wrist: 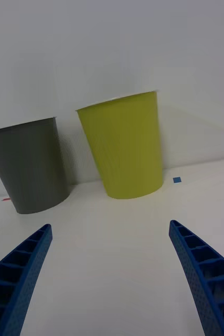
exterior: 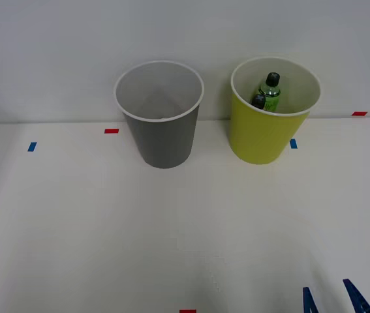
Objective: Put cans in the gray bin, plastic bottles in the light green bin
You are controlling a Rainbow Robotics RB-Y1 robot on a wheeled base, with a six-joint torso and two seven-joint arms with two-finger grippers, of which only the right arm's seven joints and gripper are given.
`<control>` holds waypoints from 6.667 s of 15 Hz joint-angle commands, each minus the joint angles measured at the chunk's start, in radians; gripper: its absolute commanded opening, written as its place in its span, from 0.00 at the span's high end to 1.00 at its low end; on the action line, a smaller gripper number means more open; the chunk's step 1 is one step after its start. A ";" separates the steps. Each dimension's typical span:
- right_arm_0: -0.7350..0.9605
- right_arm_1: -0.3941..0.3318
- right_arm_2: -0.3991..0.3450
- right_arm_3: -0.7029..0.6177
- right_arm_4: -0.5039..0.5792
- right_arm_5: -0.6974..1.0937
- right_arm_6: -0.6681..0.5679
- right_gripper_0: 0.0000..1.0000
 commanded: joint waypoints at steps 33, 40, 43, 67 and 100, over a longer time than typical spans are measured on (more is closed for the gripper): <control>-0.116 -0.025 0.160 0.109 -0.120 0.044 0.193 0.24; -0.116 -0.025 0.160 0.109 -0.120 0.044 0.193 0.24; -0.116 -0.025 0.160 0.109 -0.120 0.044 0.193 0.24; -0.116 -0.025 0.160 0.109 -0.120 0.044 0.193 0.24; -0.116 -0.025 0.160 0.109 -0.120 0.044 0.193 0.24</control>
